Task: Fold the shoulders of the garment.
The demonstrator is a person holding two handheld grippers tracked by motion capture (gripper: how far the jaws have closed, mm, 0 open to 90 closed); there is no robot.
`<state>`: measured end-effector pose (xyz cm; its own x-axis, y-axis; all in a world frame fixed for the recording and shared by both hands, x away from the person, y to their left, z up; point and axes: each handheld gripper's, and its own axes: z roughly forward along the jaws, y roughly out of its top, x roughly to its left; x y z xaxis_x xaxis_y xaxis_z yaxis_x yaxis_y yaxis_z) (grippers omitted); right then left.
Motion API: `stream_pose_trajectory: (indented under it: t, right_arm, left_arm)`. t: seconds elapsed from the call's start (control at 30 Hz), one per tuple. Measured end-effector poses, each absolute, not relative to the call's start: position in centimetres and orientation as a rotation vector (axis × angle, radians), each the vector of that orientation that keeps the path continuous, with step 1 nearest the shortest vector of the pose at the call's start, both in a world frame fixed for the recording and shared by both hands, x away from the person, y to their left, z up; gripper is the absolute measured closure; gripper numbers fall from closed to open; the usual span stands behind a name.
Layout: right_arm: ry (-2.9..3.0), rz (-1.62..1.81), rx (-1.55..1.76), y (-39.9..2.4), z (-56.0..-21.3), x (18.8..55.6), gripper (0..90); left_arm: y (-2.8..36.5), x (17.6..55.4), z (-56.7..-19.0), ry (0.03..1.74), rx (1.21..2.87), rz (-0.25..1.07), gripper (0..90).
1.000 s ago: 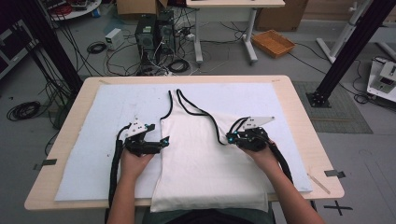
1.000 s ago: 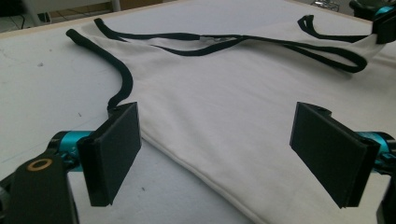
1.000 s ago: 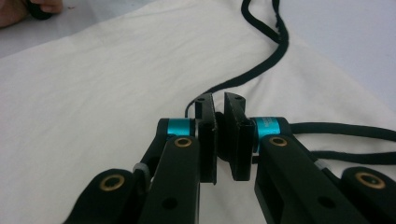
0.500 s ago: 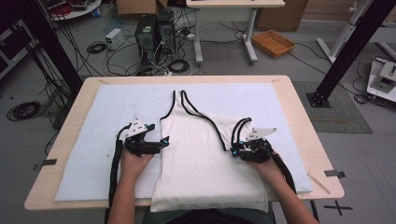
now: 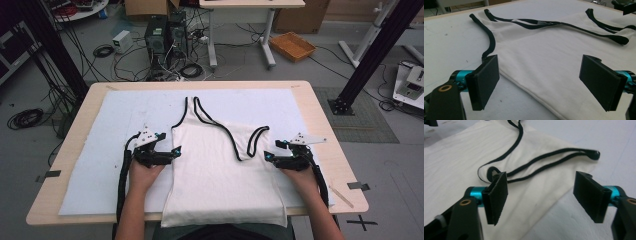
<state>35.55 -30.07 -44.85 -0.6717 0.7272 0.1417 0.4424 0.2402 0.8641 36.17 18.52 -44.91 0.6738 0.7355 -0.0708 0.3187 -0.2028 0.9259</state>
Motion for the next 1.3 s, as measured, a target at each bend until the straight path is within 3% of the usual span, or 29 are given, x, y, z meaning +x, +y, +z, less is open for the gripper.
stream_pose_trajectory:
  t: [0.43,0.53,0.87,1.1,1.3]
  right_arm:
    - [2.246,1.312,1.042,-29.3,-45.0,35.3,24.9]
    - [2.248,1.322,1.06,-29.4,-45.0,35.5,24.8]
    - [2.245,1.329,1.065,-29.5,-45.0,35.5,24.8]
    - [2.238,1.336,1.071,-29.6,-45.0,35.5,24.9]
    - [2.242,1.344,1.072,-29.6,-45.0,35.5,24.9]
  left_arm:
    - [19.0,36.4,-44.7,0.877,1.774,0.445,16.5]
    - [19.1,37.7,-43.1,0.912,1.792,0.443,16.5]
    - [17.4,45.0,-39.6,0.974,1.89,0.451,16.5]
    - [16.5,51.0,-41.4,1.11,1.909,0.353,16.7]
    - [15.4,54.5,-43.1,1.176,1.925,0.35,17.3]
